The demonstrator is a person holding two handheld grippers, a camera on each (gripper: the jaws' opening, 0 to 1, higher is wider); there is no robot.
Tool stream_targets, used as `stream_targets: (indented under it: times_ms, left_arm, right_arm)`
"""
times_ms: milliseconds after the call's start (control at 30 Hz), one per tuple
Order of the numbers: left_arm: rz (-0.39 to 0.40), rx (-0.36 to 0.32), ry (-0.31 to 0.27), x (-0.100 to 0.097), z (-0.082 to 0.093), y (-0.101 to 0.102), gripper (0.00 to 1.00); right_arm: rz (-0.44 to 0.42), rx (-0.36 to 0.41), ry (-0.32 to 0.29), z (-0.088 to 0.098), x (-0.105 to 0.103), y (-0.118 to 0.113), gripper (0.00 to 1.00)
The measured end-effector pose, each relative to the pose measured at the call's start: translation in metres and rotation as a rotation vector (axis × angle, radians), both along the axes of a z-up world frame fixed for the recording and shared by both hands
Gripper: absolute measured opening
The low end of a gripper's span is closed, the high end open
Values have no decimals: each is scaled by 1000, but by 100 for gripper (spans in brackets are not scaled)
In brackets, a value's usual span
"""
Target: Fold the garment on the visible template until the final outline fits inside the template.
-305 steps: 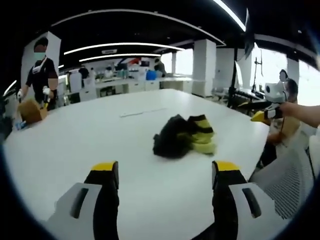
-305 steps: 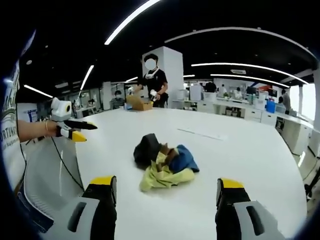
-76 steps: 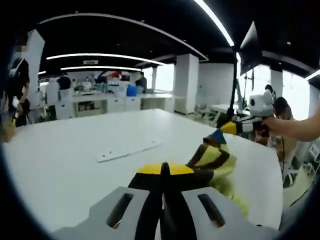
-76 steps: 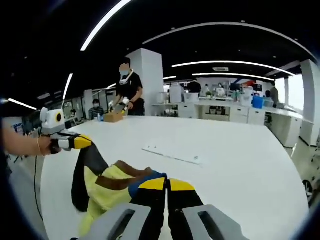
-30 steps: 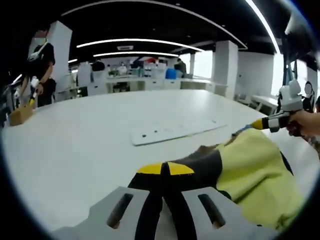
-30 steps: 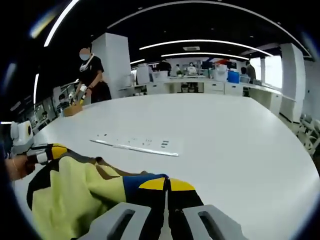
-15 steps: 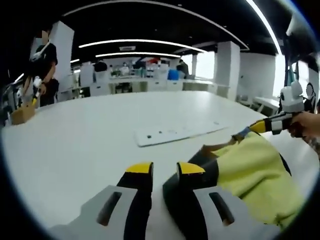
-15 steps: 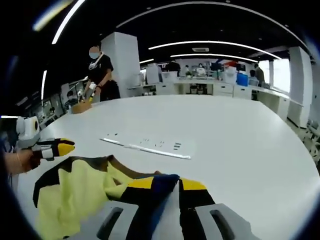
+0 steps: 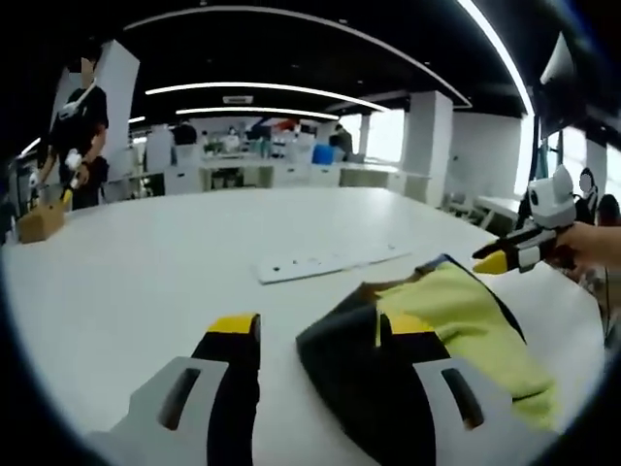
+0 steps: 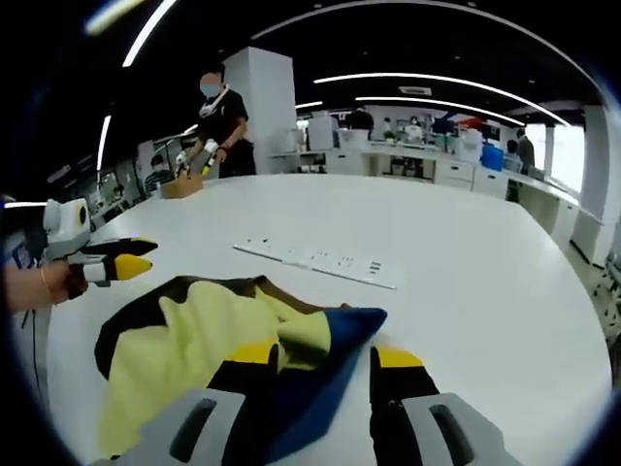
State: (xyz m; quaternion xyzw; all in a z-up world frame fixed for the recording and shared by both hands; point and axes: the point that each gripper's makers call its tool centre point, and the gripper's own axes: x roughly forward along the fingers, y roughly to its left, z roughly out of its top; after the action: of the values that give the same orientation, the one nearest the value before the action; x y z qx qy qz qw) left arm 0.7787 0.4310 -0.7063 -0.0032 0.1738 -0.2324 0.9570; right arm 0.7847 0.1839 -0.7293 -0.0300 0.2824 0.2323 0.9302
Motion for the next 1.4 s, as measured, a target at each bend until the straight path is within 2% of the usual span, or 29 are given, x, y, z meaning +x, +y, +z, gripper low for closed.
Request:
stream_targets:
  times_ms: [133, 233, 433, 633, 800, 900, 1000, 1200, 1400]
  left_arm:
    - [-16, 17, 6, -20, 1, -2, 47]
    - [-13, -14, 13, -34, 4, -2, 47]
    - [-44, -7, 22, -55, 2, -4, 48]
    - [-53, -16, 49, -74, -8, -7, 48]
    - [-43, -31, 83, -87, -23, -10, 48]
    - [-44, -5, 104, -95, -34, -13, 46]
    - [-43, -3, 130, -102, -44, -15, 45]
    - [-38, 2, 152, -110, -55, -19, 40]
    - [-35, 2, 193, -117, -65, -22, 31]
  right_arm:
    - [22, -16, 13, -2, -21, 1, 35]
    - [28, -18, 23, -4, -33, 0, 34]
    - [33, -14, 38, -7, -61, 0, 32]
    - [33, -12, 68, -19, -82, 6, 28]
    - [13, -8, 71, -26, -94, 10, 24]
    - [9, -35, 61, -33, -99, 10, 20]
    - [4, -16, 64, -35, -102, 14, 18]
    - [-9, 1, 67, -40, -107, 24, 12]
    - [-54, -5, 105, -52, -114, 27, 5]
